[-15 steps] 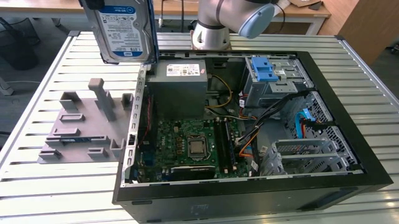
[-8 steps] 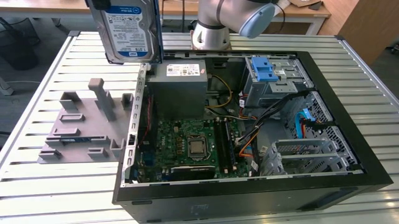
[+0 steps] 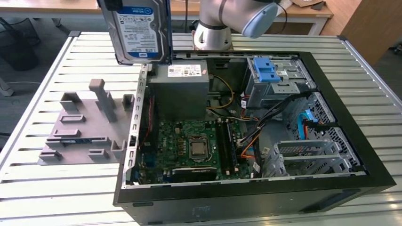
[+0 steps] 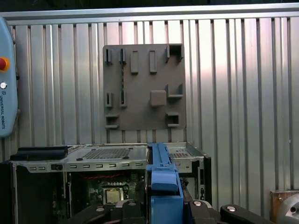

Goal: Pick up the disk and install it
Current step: 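Pick up the disk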

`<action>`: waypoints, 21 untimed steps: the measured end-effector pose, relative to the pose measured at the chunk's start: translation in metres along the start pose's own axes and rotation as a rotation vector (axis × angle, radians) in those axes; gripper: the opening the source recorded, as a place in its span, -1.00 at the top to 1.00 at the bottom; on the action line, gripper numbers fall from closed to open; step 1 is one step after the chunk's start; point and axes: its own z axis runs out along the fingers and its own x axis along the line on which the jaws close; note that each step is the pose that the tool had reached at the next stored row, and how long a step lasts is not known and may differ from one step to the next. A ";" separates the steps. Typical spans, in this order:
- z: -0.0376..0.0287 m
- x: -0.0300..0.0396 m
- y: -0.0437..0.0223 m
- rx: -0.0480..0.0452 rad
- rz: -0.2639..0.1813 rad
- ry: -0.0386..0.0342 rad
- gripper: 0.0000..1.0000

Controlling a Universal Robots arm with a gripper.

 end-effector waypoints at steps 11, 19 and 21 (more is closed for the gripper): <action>0.0005 0.0002 -0.0322 -0.0036 0.000 0.0002 0.27; 0.0008 0.0001 -0.0560 -0.0057 0.000 0.0003 0.27; 0.0009 0.0001 -0.0619 -0.0061 0.000 0.0003 0.27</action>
